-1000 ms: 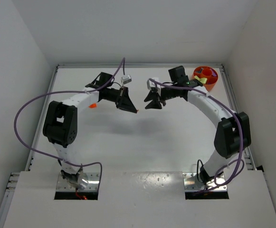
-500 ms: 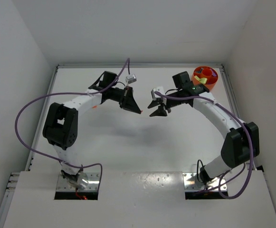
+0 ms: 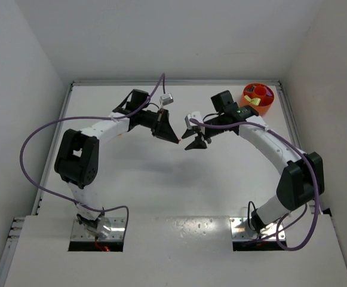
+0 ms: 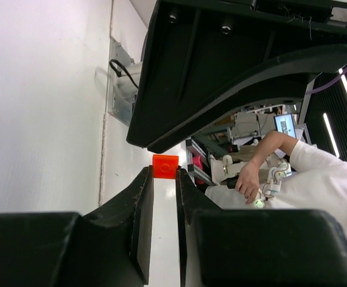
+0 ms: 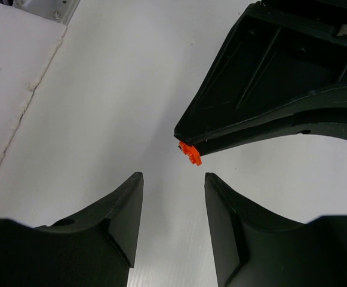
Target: Sort the legos into containers by color
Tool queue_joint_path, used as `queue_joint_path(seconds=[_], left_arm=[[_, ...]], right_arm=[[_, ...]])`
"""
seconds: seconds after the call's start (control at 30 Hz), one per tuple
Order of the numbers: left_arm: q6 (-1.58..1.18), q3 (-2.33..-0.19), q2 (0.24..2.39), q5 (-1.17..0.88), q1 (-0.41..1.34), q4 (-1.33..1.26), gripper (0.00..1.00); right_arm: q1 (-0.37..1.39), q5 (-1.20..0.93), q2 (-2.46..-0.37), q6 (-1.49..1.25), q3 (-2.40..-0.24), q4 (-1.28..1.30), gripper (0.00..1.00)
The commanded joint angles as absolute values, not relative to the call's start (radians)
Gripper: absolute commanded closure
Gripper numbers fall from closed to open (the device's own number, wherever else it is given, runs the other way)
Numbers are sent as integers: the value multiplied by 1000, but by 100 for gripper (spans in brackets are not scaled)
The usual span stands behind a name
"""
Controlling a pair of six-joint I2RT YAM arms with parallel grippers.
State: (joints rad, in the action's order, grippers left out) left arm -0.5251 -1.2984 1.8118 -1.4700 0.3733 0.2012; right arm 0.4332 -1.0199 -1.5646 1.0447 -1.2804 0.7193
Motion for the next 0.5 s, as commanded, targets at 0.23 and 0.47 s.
queue_joint_path(seconds=[0.23,0.47], left_arm=[[-526,-1307,1827,-1617,393,164,93],[-526,-1298,1836,-1617,393,164,93]], right_arm=[[456,-1048,-1577,1065,-1331,672,53],[456,-1048,-1566,1055,-1341,658,57]])
